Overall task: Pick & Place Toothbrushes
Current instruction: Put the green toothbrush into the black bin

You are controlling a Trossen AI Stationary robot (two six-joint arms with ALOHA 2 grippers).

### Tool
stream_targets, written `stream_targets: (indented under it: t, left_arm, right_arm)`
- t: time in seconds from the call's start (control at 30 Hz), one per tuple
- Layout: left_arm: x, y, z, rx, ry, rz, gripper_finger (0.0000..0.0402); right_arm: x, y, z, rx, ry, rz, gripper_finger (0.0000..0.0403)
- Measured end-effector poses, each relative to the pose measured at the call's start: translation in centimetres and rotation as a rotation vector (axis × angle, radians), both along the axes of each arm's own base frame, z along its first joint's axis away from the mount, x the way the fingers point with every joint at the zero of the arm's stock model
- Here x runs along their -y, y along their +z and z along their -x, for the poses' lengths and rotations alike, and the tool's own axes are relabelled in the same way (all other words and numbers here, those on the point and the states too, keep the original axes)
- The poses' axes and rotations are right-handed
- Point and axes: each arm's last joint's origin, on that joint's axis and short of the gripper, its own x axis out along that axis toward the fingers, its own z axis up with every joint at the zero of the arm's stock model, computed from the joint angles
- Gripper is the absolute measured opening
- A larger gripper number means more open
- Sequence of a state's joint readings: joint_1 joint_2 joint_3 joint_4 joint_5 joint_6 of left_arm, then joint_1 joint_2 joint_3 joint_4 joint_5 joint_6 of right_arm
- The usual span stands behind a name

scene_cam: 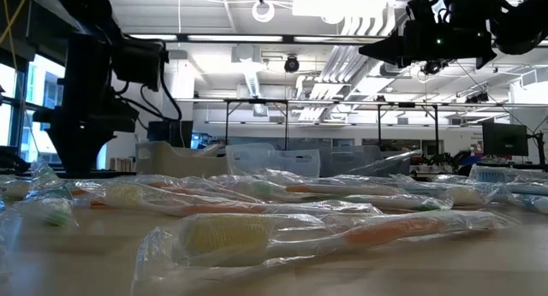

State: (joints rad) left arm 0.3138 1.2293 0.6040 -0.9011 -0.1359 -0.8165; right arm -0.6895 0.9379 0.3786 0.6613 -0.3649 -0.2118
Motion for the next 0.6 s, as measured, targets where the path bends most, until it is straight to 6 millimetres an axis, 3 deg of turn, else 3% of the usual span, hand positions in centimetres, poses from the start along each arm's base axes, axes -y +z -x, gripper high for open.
stream_targets:
  t: [0.6]
  left_arm:
    - [-0.01,-0.13,-0.27,0.036,-0.027,0.013,0.0138]
  right_arm:
    - [0.0,0.02,0.0,0.002,0.0,0.001,0.0005]
